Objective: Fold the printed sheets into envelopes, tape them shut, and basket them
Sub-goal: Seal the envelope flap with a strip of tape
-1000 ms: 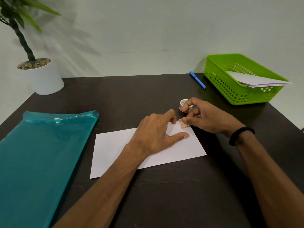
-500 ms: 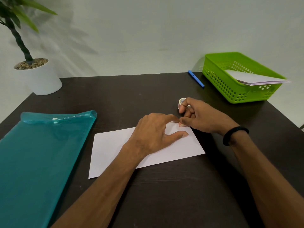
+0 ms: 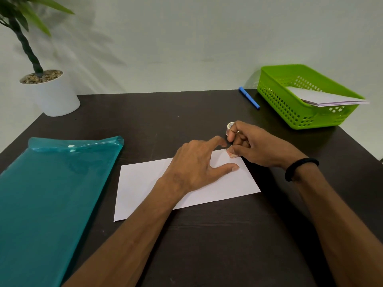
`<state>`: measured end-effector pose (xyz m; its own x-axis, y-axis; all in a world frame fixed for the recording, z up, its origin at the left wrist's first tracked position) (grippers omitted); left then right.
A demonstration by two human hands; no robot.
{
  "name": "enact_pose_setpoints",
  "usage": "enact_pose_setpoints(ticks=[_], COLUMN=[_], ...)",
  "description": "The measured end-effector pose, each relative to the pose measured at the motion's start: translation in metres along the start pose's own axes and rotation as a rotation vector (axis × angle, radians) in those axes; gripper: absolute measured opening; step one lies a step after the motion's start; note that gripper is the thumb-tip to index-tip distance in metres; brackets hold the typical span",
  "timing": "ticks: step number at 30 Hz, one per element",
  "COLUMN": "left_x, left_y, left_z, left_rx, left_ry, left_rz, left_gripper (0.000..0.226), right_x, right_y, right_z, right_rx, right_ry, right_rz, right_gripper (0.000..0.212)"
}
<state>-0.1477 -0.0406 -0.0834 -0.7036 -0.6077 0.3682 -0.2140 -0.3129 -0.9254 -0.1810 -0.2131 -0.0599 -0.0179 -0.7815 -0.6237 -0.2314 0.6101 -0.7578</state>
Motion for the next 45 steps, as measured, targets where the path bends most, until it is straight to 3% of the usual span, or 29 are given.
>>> enact_pose_setpoints(ticks=[13, 30, 41, 45], left_x=[0.001, 0.001, 0.005, 0.005], left_y=[-0.001, -0.001, -0.003, -0.001], left_z=[-0.002, 0.003, 0.002, 0.0], left_rx=[0.037, -0.053, -0.054, -0.015], left_ry=[0.028, -0.009, -0.02, -0.003], left_rz=[0.0, 0.044, 0.07, 0.082], left_gripper=[0.06, 0.064, 0.064, 0.066], right_x=[0.001, -0.007, 0.01, 0.01], right_y=[0.002, 0.002, -0.004, -0.007], right_z=[0.002, -0.001, 0.0, -0.002], right_rx=[-0.011, 0.077, 0.135, 0.129], right_ry=[-0.011, 0.061, 0.322, 0.327], right_rz=[0.041, -0.108, -0.076, -0.007], right_gripper=[0.022, 0.024, 0.036, 0.027])
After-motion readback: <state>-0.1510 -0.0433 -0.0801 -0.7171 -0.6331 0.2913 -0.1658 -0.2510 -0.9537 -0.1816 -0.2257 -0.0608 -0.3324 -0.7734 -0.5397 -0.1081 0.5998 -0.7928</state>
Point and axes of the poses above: each hand's wrist, its own z-axis towards the middle knuckle, its own y-axis out of the palm, x = y × z, the point moved 4 cm from there along z, towards the middle knuckle, and after that the axes turned 10 degrees about -x, right-handed, at the moved point
